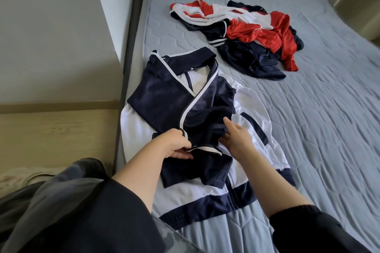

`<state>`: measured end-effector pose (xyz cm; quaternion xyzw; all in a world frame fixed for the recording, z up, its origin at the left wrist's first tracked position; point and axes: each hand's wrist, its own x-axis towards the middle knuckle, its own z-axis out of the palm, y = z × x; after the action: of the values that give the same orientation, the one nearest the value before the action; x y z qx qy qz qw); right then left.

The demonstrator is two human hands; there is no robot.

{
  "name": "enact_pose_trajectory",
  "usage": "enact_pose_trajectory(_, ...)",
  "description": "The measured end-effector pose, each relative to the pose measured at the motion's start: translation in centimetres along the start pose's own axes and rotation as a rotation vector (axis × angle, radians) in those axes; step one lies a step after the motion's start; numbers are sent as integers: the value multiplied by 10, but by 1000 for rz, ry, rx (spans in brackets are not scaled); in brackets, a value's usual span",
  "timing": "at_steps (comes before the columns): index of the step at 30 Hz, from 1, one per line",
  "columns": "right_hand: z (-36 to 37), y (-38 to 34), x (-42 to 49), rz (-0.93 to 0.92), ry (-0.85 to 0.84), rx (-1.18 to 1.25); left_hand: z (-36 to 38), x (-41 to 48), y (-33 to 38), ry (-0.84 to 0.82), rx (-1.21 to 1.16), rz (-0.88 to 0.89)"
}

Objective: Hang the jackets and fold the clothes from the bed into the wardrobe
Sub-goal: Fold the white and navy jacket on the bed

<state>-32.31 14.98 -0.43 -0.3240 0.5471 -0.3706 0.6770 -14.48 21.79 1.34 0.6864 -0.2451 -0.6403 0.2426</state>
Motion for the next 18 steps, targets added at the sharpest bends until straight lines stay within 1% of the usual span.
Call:
enact_pose_trajectory(3,0,2,-1,65,-81,46,-4,5,3,29,-233,67)
enact_pose_trajectory(7,-2,3,-14,203,-304,-97,-4,4,4,12,-453,131)
enact_pose_trajectory(9,-6,3,-19,202,-405,-132,-4,5,4,15,-554,145)
enact_pose_trajectory(10,-8,2,-20,186,-421,-113,-4,6,4,17,-598,142)
enact_pose_trajectory(12,-11,0,-22,140,-414,-51,-4,6,6,54,-633,108)
enact_pose_trajectory(14,-9,-1,-23,62,-371,-89,-4,7,7,118,-604,57)
enact_pose_trajectory(15,-6,-1,-24,10,-333,-143,-5,6,5,138,-555,32)
enact_pose_trajectory(16,-3,0,-25,-63,-282,-233,-5,6,3,117,-506,6)
enact_pose_trajectory(18,2,-1,-28,-284,-131,-524,-9,3,-1,15,-362,-52)
